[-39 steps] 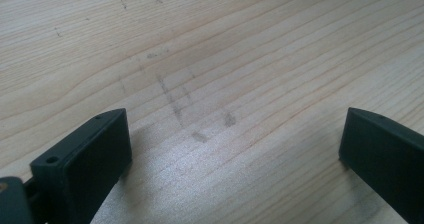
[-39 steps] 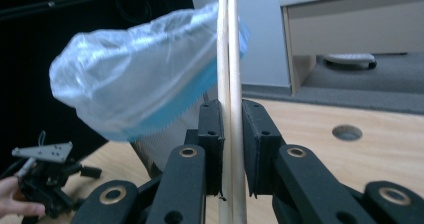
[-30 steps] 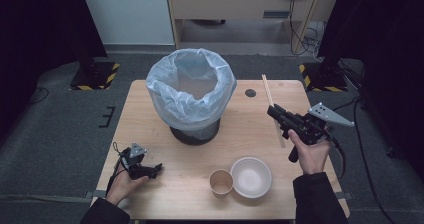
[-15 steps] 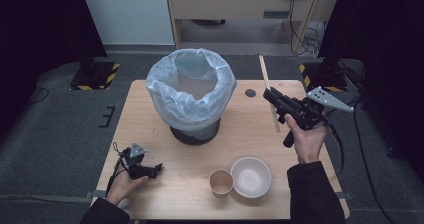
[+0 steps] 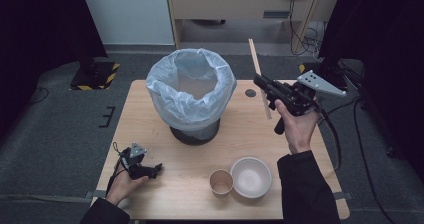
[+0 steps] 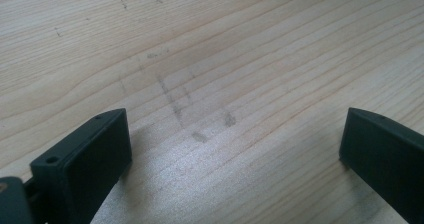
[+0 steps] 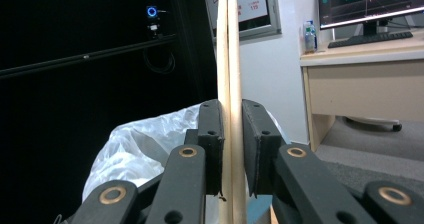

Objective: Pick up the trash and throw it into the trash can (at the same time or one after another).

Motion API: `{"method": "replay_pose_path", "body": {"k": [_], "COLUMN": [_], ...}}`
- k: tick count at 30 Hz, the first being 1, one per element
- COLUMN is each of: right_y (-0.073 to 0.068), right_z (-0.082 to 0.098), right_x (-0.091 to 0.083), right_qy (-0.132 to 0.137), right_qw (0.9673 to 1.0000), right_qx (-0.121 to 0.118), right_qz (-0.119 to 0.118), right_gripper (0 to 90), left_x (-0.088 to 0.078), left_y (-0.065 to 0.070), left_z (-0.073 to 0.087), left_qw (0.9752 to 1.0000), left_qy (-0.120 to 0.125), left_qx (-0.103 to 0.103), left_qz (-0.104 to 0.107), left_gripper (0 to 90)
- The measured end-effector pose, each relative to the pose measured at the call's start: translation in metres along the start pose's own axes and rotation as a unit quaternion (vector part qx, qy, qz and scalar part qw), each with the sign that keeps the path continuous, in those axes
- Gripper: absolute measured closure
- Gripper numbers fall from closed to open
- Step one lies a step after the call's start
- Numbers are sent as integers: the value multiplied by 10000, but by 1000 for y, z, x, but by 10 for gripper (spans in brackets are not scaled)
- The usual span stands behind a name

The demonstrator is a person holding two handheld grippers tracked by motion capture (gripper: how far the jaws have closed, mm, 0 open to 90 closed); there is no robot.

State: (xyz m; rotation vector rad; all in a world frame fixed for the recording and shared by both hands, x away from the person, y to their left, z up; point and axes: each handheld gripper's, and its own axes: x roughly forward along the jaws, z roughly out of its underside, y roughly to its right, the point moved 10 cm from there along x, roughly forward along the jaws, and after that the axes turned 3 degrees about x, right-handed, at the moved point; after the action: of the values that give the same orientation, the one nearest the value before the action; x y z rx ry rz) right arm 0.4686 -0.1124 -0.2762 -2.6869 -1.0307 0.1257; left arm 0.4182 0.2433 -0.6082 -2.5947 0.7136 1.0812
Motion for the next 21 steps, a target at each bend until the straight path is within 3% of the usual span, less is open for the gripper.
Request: {"method": "replay_pose_path", "body": {"k": [13,21], "right_y": [-18,-20], "right_z": [-19,-24], "right_x": [29,45], "right_qy": [116,202], "right_qw": [9998,9996], "right_qx": [-117,-27], "right_qz": [-127,-194], "right_gripper": [802,802], "left_x": [0,0], "left_y": [0,0], "left_z": [0,0], "left_qw": [10000,10000], "left_qy": [9,8], "left_qx": [-11,-5], "left_qz": [-1,0], "left_gripper": [0,0]}}
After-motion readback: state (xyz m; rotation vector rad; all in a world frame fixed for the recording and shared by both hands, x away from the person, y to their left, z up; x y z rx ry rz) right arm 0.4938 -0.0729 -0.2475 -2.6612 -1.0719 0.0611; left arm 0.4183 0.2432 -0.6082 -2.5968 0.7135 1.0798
